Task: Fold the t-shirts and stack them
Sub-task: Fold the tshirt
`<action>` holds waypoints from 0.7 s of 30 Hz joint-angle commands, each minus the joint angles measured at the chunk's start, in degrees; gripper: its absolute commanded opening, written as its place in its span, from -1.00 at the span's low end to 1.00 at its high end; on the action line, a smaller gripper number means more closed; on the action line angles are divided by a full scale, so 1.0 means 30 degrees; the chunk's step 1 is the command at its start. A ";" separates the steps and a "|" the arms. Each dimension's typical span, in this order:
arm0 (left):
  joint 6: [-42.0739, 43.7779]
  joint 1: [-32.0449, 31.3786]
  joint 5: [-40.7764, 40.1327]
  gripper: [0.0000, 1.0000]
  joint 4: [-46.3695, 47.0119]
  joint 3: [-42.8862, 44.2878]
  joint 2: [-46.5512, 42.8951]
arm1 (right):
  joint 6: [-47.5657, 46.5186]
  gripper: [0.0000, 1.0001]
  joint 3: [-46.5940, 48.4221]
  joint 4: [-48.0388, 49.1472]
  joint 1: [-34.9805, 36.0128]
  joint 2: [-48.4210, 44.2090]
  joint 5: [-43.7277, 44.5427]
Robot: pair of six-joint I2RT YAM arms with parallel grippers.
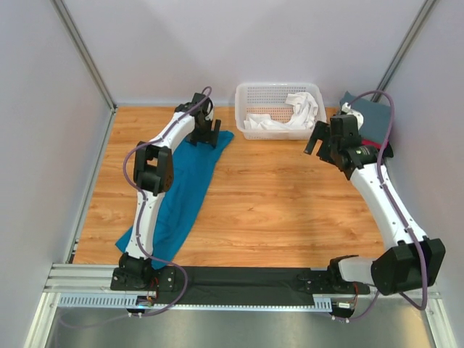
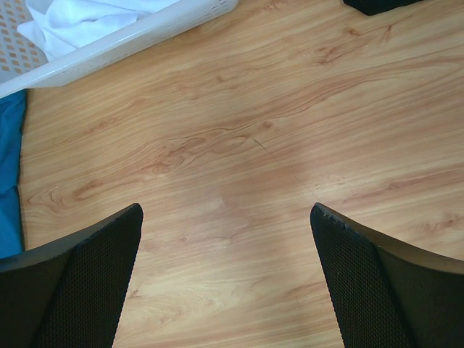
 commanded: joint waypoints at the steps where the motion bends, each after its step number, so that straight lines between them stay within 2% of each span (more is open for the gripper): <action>1: -0.1499 0.0016 -0.1084 0.76 -0.1899 0.1411 0.0706 | 0.0305 1.00 0.1371 -0.0611 -0.0342 0.0912 0.0416; 7: -0.3487 0.0279 -0.1408 0.79 -0.1634 0.2724 0.1874 | 0.0100 1.00 0.2950 -0.1285 -0.1045 0.2260 0.0474; 10: -0.4719 0.0777 -0.0704 0.78 -0.2278 0.4511 0.3162 | -0.0047 1.00 0.3596 -0.1461 -0.1280 0.2759 0.0561; 14: -0.7005 0.1599 0.0906 0.75 -0.1547 0.4958 0.3754 | -0.0105 1.00 0.4622 -0.1901 -0.1778 0.3375 0.0621; 19: -0.8033 0.2828 0.2103 0.74 0.1055 0.5338 0.3754 | -0.0397 1.00 0.5795 -0.2457 -0.2130 0.4225 0.0972; 21: -0.7947 0.3121 0.2575 0.74 0.3076 0.5599 0.3812 | -0.0485 1.00 0.6205 -0.2633 -0.2160 0.4604 0.1119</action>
